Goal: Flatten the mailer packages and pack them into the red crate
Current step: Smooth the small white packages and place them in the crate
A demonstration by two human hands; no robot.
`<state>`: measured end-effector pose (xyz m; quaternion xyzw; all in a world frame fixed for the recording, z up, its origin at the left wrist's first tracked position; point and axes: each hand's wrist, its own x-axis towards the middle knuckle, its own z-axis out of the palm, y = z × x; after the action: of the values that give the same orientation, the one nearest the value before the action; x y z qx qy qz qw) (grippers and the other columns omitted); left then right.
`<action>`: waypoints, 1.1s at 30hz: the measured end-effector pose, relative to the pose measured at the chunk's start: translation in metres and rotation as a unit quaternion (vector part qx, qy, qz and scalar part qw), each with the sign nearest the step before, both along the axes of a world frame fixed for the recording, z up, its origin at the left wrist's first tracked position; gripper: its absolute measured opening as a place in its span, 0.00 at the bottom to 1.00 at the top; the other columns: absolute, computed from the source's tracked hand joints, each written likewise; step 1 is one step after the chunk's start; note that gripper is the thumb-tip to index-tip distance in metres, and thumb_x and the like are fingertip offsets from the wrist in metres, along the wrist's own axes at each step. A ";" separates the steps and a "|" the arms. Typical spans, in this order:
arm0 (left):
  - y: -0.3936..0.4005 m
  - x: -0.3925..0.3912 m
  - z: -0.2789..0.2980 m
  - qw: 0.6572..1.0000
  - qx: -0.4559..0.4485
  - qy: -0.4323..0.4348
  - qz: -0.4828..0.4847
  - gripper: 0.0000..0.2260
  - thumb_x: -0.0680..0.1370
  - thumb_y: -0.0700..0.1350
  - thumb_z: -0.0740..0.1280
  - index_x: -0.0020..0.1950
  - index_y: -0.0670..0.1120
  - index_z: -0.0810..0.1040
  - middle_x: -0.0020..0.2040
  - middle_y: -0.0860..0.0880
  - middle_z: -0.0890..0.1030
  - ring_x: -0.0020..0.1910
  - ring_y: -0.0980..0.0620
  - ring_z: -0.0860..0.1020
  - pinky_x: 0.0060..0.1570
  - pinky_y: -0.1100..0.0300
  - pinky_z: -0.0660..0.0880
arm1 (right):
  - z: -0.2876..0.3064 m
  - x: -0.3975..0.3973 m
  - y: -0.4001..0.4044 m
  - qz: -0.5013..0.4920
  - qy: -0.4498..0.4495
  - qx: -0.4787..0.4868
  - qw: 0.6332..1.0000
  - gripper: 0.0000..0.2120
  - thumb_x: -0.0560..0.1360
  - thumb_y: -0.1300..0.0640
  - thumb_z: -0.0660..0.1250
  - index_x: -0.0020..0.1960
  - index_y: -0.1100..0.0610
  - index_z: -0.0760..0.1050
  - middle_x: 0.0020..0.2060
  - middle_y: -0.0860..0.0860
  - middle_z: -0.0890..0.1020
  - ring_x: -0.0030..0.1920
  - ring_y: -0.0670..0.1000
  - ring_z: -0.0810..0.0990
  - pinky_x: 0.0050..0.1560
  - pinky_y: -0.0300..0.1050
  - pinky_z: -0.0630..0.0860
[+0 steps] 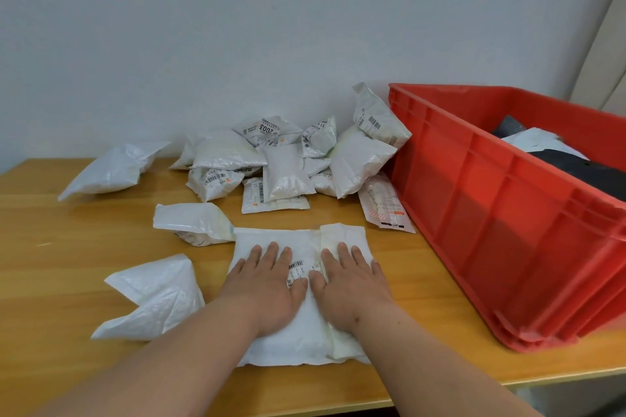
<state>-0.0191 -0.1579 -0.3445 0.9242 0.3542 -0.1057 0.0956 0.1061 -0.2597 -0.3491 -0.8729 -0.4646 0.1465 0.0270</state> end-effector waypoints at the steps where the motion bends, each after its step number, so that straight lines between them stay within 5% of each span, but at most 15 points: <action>1: 0.000 0.000 -0.001 1.000 0.001 0.000 -0.001 0.31 0.81 0.64 0.42 0.80 0.52 0.38 0.80 0.51 0.37 0.79 0.47 0.38 0.77 0.49 0.42 | 0.000 0.000 0.000 0.000 -0.003 -0.001 1.000 0.31 0.82 0.38 0.39 0.81 0.48 0.42 0.80 0.50 0.39 0.79 0.53 0.36 0.78 0.58 0.37; 33: -0.010 -0.010 -0.006 0.999 0.008 -0.043 0.032 0.33 0.81 0.65 0.43 0.80 0.50 0.40 0.80 0.52 0.39 0.79 0.48 0.37 0.77 0.46 0.39 | -0.004 -0.008 -0.004 -0.008 -0.023 -0.009 1.000 0.31 0.81 0.38 0.38 0.81 0.47 0.39 0.79 0.49 0.36 0.78 0.52 0.33 0.76 0.60 0.34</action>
<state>-0.0294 -0.1684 -0.3503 0.9168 0.3802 -0.0596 0.1064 0.0976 -0.2637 -0.3533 -0.8800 -0.4566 0.1307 0.0097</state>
